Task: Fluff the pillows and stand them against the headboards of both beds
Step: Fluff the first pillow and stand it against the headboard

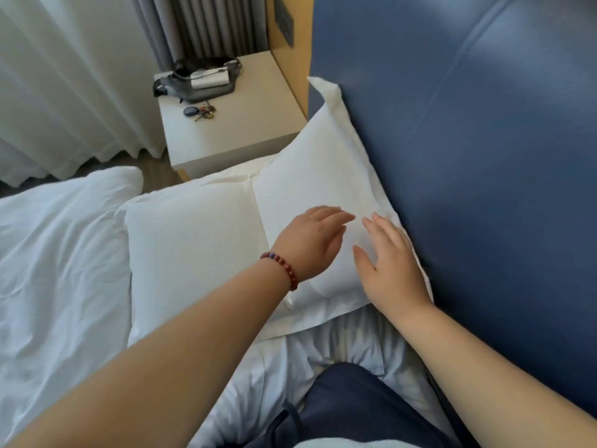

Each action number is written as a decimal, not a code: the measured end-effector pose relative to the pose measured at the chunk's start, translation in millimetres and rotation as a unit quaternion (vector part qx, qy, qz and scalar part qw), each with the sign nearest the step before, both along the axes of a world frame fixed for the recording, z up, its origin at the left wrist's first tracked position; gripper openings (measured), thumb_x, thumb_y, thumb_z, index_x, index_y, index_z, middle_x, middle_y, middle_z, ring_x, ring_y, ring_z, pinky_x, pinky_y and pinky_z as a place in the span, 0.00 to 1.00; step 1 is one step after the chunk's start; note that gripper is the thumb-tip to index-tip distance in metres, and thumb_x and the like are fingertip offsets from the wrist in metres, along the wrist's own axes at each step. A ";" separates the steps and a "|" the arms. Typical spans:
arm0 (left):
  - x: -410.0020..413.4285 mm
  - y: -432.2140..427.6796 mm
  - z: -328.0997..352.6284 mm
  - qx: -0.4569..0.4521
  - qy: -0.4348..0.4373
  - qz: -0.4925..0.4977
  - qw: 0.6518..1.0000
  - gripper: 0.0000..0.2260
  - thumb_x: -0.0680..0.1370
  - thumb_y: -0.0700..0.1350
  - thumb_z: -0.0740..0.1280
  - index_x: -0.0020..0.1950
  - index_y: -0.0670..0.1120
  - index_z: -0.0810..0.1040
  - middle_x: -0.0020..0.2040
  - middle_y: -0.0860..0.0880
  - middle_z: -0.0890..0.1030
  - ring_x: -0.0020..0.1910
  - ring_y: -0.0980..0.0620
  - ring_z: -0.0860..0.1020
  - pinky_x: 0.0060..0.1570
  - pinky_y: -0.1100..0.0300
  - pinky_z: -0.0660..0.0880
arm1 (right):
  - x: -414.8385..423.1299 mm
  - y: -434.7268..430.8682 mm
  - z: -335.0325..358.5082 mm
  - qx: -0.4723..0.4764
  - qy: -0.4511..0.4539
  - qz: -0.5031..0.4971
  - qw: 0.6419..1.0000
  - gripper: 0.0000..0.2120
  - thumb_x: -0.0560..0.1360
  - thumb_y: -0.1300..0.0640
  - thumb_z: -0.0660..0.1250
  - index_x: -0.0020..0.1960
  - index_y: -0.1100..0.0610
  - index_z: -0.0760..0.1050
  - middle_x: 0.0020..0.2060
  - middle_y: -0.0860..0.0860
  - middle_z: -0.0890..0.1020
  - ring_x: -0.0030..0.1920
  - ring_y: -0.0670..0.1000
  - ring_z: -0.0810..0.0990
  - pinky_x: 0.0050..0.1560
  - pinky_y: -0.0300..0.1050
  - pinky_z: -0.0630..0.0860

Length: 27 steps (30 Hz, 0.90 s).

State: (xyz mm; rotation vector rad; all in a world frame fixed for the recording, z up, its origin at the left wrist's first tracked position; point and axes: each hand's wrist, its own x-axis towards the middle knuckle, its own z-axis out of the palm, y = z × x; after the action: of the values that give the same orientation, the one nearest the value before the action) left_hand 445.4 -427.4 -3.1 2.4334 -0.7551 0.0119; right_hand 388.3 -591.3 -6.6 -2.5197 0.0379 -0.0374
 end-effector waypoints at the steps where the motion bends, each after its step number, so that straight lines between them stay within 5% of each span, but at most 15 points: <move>1: 12.1 -11.0 4.8 0.031 -0.026 -0.040 0.998 0.15 0.82 0.44 0.60 0.67 0.43 0.76 0.63 0.43 0.79 0.64 0.44 0.75 0.65 0.51 0.69 | -0.1 -7.8 -0.8 -0.001 0.007 -0.015 1.000 0.24 0.80 0.53 0.62 0.74 0.56 0.65 0.75 0.50 0.63 0.76 0.49 0.57 0.74 0.42 0.54; 5: 57.5 -37.0 4.2 0.209 -0.046 -0.171 0.962 0.24 0.82 0.52 0.57 0.77 0.46 0.61 0.77 0.47 0.64 0.76 0.48 0.59 0.73 0.53 0.57 | 1.7 -28.0 -2.6 -0.003 0.016 -0.046 0.999 0.22 0.80 0.58 0.62 0.73 0.61 0.67 0.75 0.53 0.64 0.75 0.53 0.61 0.75 0.47 0.58; 8: 84.8 -42.5 -3.4 0.296 -0.090 -0.221 0.925 0.33 0.80 0.60 0.57 0.80 0.47 0.53 0.80 0.49 0.56 0.78 0.49 0.50 0.75 0.54 0.47 | 3.1 -29.6 -7.4 -0.002 -0.007 -0.059 0.998 0.22 0.80 0.61 0.61 0.73 0.61 0.66 0.76 0.53 0.62 0.75 0.51 0.61 0.72 0.38 0.56; 11: 105.1 -45.3 -0.3 0.313 -0.127 -0.252 0.907 0.37 0.76 0.68 0.58 0.77 0.48 0.60 0.76 0.48 0.64 0.75 0.47 0.59 0.75 0.51 0.48 | 8.5 -27.3 -12.0 0.039 0.004 -0.083 0.996 0.22 0.81 0.60 0.60 0.74 0.60 0.65 0.76 0.51 0.62 0.74 0.47 0.62 0.67 0.27 0.52; 14: 115.7 -47.5 5.1 0.322 -0.164 -0.266 0.894 0.40 0.71 0.75 0.56 0.73 0.49 0.68 0.66 0.49 0.74 0.65 0.45 0.70 0.71 0.50 0.60 | 14.2 -27.4 -12.5 0.073 0.006 -0.088 0.993 0.22 0.81 0.61 0.60 0.74 0.61 0.66 0.75 0.52 0.65 0.73 0.47 0.63 0.63 0.19 0.48; 16: 119.3 -44.5 9.3 0.339 -0.174 -0.267 0.885 0.44 0.68 0.78 0.51 0.72 0.49 0.70 0.62 0.49 0.75 0.61 0.45 0.71 0.67 0.50 0.65 | 16.0 -26.3 -6.7 0.081 -0.002 -0.084 0.993 0.21 0.80 0.62 0.61 0.72 0.61 0.68 0.74 0.53 0.66 0.73 0.49 0.64 0.67 0.23 0.51; 18: 122.5 -37.2 14.8 0.346 -0.179 -0.258 0.884 0.45 0.66 0.79 0.48 0.70 0.50 0.73 0.60 0.50 0.76 0.59 0.46 0.72 0.64 0.51 0.66 | 15.4 -21.2 1.8 0.041 -0.050 -0.060 0.996 0.19 0.78 0.64 0.63 0.69 0.64 0.72 0.71 0.56 0.71 0.71 0.55 0.68 0.72 0.40 0.60; 20: 124.2 -27.1 20.8 0.334 -0.183 -0.250 0.890 0.43 0.67 0.78 0.48 0.68 0.51 0.75 0.58 0.51 0.77 0.57 0.46 0.72 0.61 0.51 0.65 | 14.7 -8.7 9.3 -0.023 -0.130 -0.005 0.991 0.17 0.76 0.65 0.65 0.64 0.66 0.76 0.64 0.59 0.77 0.67 0.60 0.73 0.68 0.54 0.69; 23: 122.6 -8.7 27.5 0.311 -0.189 -0.251 0.897 0.37 0.70 0.74 0.51 0.66 0.51 0.76 0.57 0.50 0.78 0.56 0.45 0.73 0.60 0.50 0.66 | 14.6 14.6 14.4 -0.046 -0.138 0.076 0.986 0.18 0.76 0.61 0.65 0.64 0.65 0.76 0.61 0.58 0.80 0.64 0.59 0.76 0.63 0.55 0.73; 27: 118.8 14.9 34.3 0.306 -0.185 -0.231 0.905 0.36 0.72 0.72 0.52 0.67 0.49 0.75 0.56 0.49 0.77 0.55 0.45 0.73 0.60 0.50 0.66 | 22.2 11.5 12.2 -0.119 -0.040 0.070 0.990 0.25 0.82 0.48 0.57 0.74 0.59 0.65 0.73 0.55 0.69 0.74 0.54 0.65 0.70 0.54 0.65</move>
State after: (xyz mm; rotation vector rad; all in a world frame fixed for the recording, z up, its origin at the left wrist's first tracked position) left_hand 564.2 -412.5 31.2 2.7876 -1.7150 0.0616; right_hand 410.5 -579.8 5.6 -2.7504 -0.1861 -0.0919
